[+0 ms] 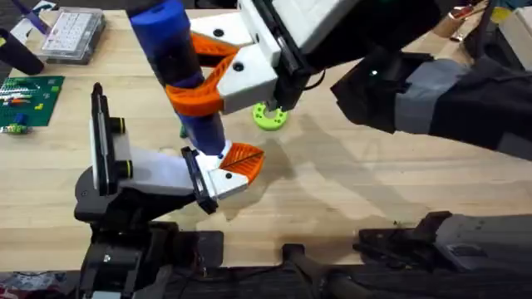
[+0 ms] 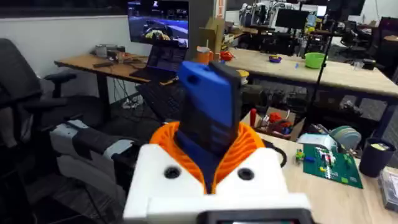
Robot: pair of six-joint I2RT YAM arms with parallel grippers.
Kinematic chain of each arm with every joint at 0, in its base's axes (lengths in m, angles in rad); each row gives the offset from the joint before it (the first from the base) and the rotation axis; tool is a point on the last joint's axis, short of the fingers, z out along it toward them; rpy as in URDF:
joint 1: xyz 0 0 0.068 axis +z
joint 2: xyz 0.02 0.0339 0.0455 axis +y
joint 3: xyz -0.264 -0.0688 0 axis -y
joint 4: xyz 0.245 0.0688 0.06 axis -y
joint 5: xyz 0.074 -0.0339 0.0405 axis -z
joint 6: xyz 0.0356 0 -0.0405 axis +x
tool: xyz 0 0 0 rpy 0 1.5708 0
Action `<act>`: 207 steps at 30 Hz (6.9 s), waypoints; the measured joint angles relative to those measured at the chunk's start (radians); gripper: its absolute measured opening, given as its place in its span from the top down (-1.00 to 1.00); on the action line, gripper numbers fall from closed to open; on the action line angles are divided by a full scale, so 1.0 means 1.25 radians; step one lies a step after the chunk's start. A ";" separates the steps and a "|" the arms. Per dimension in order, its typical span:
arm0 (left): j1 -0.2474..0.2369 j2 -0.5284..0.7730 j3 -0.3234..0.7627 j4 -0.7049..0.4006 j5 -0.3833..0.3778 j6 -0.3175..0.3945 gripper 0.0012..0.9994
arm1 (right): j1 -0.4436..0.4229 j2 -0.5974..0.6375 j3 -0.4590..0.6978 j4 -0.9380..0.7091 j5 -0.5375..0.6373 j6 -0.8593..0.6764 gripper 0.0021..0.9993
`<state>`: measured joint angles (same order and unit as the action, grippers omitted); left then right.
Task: Pick up the gripper from the table and insert it into the empty holder that is missing its gripper. Then pick up a screw, insert it into the mounting hole, and use the screwdriver to tighten it. Finally, clean up the table by picking up the vegetable and placing it into the bucket.
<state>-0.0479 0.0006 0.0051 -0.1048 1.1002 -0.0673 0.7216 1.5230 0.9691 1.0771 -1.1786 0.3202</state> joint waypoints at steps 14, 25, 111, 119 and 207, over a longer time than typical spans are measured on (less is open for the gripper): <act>0.000 0.000 0.000 0.001 -0.001 0.006 0.98 | -0.008 0.000 0.000 -0.003 -0.011 -0.003 0.95; 0.000 0.000 0.000 0.001 -0.001 0.012 0.98 | -0.010 0.000 0.000 -0.019 -0.018 -0.012 0.95; 0.000 0.000 0.000 0.003 -0.001 0.015 0.98 | -0.002 0.012 0.000 -0.028 -0.022 -0.030 0.95; 0.000 0.000 0.000 0.003 -0.001 0.015 0.98 | -0.001 0.012 0.000 -0.027 -0.022 -0.030 0.95; 0.000 0.000 0.000 0.000 -0.001 0.021 0.98 | -0.398 0.098 0.023 -1.362 1.053 -1.260 0.95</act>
<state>-0.0479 0.0006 0.0051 -0.1047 1.0996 -0.0414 0.2241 1.6451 0.9974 -0.6252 0.1373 -1.2547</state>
